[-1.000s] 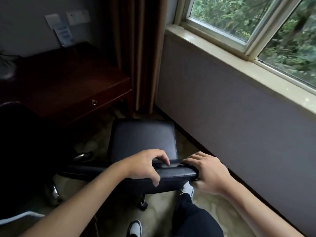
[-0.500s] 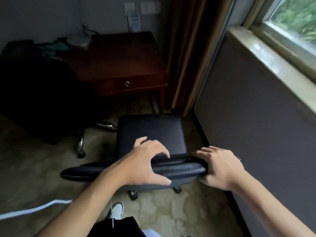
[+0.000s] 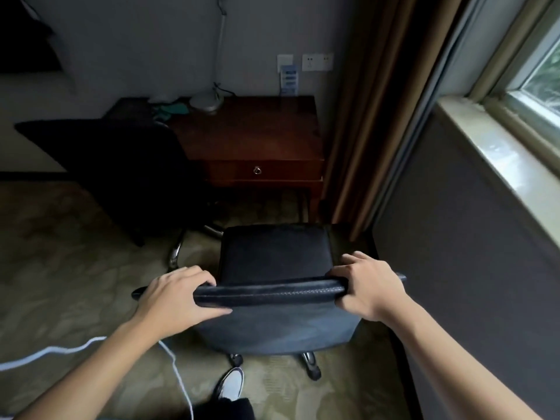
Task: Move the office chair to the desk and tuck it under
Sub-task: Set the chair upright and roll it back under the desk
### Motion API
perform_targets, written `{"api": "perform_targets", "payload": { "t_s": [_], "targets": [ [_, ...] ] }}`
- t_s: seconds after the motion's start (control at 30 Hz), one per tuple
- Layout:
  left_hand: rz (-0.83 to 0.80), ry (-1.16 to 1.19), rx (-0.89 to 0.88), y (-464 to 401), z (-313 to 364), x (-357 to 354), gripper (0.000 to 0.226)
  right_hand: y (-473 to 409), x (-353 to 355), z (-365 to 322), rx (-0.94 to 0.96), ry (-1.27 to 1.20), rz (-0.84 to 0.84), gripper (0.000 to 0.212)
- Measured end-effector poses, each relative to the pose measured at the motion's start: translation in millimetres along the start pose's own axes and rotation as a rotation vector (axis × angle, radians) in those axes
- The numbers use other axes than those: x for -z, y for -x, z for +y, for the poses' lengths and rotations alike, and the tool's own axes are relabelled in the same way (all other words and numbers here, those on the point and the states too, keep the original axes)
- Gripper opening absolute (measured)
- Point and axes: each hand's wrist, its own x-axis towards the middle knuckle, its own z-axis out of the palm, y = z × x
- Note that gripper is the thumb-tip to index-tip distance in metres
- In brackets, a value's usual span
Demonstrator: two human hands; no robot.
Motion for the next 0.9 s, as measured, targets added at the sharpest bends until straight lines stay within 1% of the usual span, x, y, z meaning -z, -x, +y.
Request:
{"api": "perform_targets", "payload": {
  "t_s": [0.17, 0.27, 0.4, 0.53, 0.7, 0.83, 0.9],
  "targets": [
    [-0.015, 0.005, 0.021, -22.1, -13.4, 1.3, 0.054, -28.3, 5.8, 6.4, 0.069, -0.001, 0.009, 0.056],
    [0.008, 0.011, 0.018, -47.7, -22.3, 2.3, 0.052, -53.7, 11.4, 11.5, 0.059, -0.004, 0.017, 0.053],
    [0.008, 0.000, -0.007, -83.5, -39.5, 3.9, 0.049, -92.3, 15.6, 14.4, 0.043, -0.002, 0.031, 0.055],
    [0.013, 0.010, -0.015, -128.0, -71.9, 10.5, 0.049, -135.4, 17.6, 5.7, 0.034, -0.011, 0.035, 0.054],
    [-0.015, 0.003, -0.056, -154.3, -116.9, 17.9, 0.053, -158.7, 11.8, -20.1, 0.076, -0.088, 0.107, 0.036],
    [-0.024, -0.002, -0.081, -177.6, -136.0, 24.2, 0.056, -184.6, 22.0, -24.5, 0.087, -0.075, 0.059, 0.031],
    [-0.032, -0.011, -0.086, -179.8, -144.7, 26.0, 0.058, -188.9, 20.2, -31.1, 0.111, -0.087, 0.065, 0.028]
  ]
}}
